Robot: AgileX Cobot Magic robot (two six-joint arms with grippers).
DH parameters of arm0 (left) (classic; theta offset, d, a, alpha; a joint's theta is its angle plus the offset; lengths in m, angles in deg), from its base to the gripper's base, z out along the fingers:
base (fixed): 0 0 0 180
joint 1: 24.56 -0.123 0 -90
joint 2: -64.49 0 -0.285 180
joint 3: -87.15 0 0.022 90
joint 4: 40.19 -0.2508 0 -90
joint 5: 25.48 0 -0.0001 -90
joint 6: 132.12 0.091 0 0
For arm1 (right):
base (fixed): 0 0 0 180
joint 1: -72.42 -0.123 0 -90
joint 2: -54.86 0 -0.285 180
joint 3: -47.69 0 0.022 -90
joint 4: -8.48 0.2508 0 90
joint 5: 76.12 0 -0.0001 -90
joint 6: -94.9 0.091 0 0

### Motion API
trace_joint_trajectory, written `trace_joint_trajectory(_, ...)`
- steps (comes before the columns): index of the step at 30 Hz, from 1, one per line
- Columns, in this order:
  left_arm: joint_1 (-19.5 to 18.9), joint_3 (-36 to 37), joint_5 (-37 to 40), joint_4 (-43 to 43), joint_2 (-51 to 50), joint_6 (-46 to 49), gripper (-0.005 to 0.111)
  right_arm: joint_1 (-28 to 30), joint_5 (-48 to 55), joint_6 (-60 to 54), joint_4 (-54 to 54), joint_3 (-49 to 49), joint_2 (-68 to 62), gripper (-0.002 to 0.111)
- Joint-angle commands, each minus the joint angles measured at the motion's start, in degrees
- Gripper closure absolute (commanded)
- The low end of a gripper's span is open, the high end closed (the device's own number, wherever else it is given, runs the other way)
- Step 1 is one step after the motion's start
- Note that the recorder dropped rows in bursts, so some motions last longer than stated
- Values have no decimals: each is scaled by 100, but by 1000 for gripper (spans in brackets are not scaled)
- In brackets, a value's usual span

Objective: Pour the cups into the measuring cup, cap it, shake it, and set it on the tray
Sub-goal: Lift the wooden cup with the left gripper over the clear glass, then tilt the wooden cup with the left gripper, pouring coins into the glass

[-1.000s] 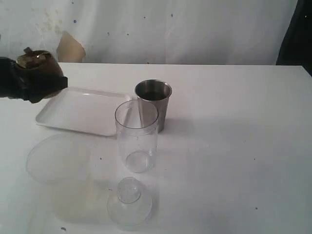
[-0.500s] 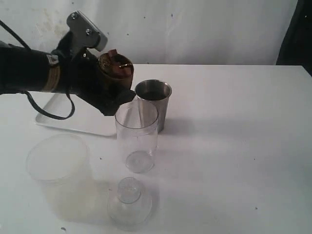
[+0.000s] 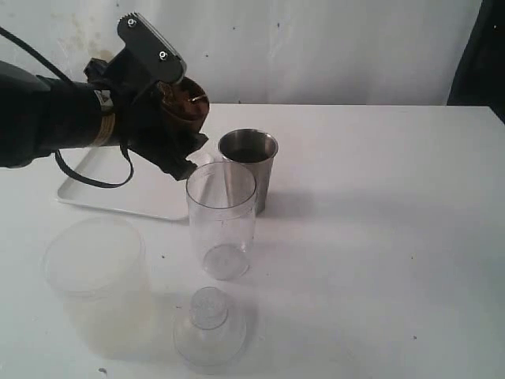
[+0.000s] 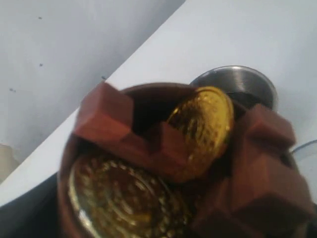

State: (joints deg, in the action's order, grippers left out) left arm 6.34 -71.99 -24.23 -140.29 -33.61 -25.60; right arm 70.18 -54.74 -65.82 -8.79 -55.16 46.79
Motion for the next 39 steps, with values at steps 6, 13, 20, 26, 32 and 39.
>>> trace_joint_trajectory(6,21,-45,349,15,95,640,107,-4,-48,107,-64,7,27,108)
trace_joint_trajectory(13,491,234,1331,15,95,1855,107,-4,-48,107,-64,7,27,108)
trace_joint_trajectory(20,672,361,1608,15,95,2119,107,-4,-27,107,-64,7,27,108)
trace_joint_trajectory(26,870,361,1744,15,95,2709,107,-4,-27,107,-64,7,27,108)
trace_joint_trajectory(32,925,361,1905,19,95,3089,107,-4,-27,107,-64,7,27,108)
trace_joint_trajectory(39,925,361,1968,19,95,3538,107,-4,-27,107,-64,7,27,108)
